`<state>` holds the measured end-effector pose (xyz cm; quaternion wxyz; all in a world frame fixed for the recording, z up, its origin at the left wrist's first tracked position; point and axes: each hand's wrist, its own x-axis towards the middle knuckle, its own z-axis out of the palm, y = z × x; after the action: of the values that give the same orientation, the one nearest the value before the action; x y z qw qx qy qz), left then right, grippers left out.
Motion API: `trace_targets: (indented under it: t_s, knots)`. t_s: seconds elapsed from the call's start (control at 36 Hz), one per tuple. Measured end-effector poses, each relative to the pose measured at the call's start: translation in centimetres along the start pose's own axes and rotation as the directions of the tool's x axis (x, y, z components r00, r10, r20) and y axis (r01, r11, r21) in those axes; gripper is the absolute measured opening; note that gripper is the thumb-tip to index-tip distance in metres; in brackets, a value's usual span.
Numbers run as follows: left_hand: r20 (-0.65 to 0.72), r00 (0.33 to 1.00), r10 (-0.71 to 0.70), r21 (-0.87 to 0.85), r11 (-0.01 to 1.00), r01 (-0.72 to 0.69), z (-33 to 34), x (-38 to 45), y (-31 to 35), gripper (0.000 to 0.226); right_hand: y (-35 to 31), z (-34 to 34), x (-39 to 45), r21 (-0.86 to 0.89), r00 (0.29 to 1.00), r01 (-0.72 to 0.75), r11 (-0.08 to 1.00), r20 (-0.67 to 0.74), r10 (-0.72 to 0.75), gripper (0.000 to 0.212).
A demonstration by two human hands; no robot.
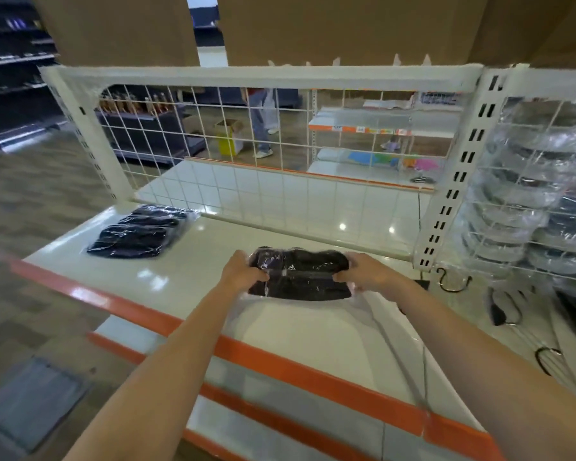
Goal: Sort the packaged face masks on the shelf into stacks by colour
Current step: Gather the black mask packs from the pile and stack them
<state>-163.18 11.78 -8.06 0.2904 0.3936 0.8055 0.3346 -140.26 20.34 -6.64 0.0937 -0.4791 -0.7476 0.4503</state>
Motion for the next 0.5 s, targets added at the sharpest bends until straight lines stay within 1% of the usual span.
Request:
trace_targets:
  t_s: [0.06, 0.08, 0.11, 0.17, 0.19, 0.25, 0.28, 0.31, 0.39, 0.5]
  knots:
    - [-0.021, 0.999, -0.050, -0.032, 0.998, 0.049, -2.1, 0.1, -0.5, 0.074, -1.8, 0.5, 0.7, 0.039, 0.999, -0.017, 0.999, 0.039, 0.015, 0.025]
    - [-0.031, 0.997, -0.064, -0.036, 0.997, 0.063, -3.1, 0.3, -0.9, 0.081, -2.8, 0.8, 1.0, 0.040, 0.999, -0.015, 0.999, 0.047, 0.013, 0.027]
    - [-0.042, 0.997, -0.068, -0.035, 0.997, 0.067, -4.3, 0.5, -1.3, 0.083, -3.7, 1.3, 1.5, 0.028, 0.999, -0.006, 1.000, 0.054, 0.005, 0.031]
    - [-0.056, 0.997, -0.058, 0.017, 0.998, 0.059, -6.6, 0.8, -2.3, 0.084, -5.8, 2.7, 2.6, -0.001, 0.998, 0.026, 1.000, 0.065, -0.026, 0.033]
    - [-0.073, 0.996, -0.044, 0.059, 0.997, 0.048, -7.7, 0.9, -2.8, 0.086, -7.0, 3.5, 3.0, -0.019, 0.996, 0.051, 0.999, 0.073, -0.049, 0.030]
    - [-0.081, 0.997, 0.002, 0.147, 0.989, 0.010, -10.2, 1.2, -3.8, 0.095, -9.3, 5.2, 4.1, -0.061, 0.991, 0.115, 0.992, 0.078, -0.110, 0.016]
    - [-0.081, 0.997, 0.010, 0.192, 0.981, 0.006, -11.4, 1.2, -4.3, 0.094, -10.4, 6.1, 4.6, -0.078, 0.987, 0.147, 0.986, 0.079, -0.141, 0.010]
    - [-0.099, 0.995, -0.016, 0.233, 0.972, 0.039, -12.7, 1.3, -4.8, 0.089, -11.6, 7.1, 5.0, -0.089, 0.982, 0.178, 0.980, 0.080, -0.171, 0.008]
    - [-0.173, 0.983, -0.061, 0.317, 0.942, 0.114, -16.7, 1.6, -6.8, 0.076, -14.9, 10.0, 6.4, -0.097, 0.967, 0.247, 0.964, 0.080, -0.240, 0.011]
    - [-0.226, 0.974, -0.033, 0.412, 0.903, 0.127, -21.6, 2.2, -10.0, 0.066, -18.3, 14.1, 8.4, -0.094, 0.945, 0.323, 0.942, 0.072, -0.318, 0.025]
